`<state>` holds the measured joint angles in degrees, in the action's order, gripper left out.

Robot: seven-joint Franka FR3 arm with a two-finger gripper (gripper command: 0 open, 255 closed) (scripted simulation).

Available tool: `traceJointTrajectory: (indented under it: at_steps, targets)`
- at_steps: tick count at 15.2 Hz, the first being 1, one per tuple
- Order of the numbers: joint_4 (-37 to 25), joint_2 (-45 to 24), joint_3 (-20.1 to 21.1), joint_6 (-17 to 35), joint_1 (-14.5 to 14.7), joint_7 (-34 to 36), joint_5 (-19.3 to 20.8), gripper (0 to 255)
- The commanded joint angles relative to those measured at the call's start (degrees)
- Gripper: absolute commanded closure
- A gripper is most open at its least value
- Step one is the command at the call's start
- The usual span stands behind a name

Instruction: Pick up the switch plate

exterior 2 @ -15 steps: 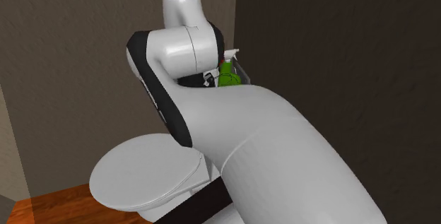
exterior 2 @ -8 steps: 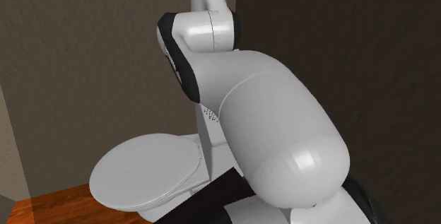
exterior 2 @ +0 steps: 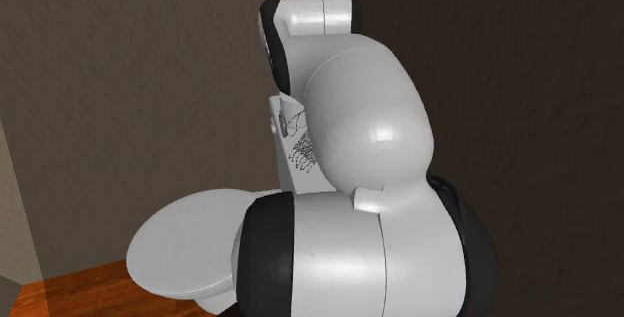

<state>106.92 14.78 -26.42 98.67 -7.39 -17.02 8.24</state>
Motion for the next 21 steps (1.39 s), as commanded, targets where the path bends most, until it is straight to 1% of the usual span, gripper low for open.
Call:
traceJointTrajectory:
  at_steps: [1, 6, 13, 15, 16, 21]
  targets:
    - [-3.9, -3.9, -2.0, -0.1, -0.5, -2.2, -1.1, 0]
    - [-15.1, -14.5, -6.6, -1.5, -2.8, -8.3, -5.8, 0]
    - [-8.5, -13.4, -6.4, 4.1, -2.8, -7.6, -5.1, 0]
    - [-8.0, -13.3, -6.4, 4.6, -2.8, -7.6, -5.0, 0]
    - [-7.8, -13.2, -6.3, 4.7, -2.8, -7.5, -5.0, 255]
    - [-7.8, -13.2, -6.4, 4.8, -2.8, -7.6, -5.0, 255]
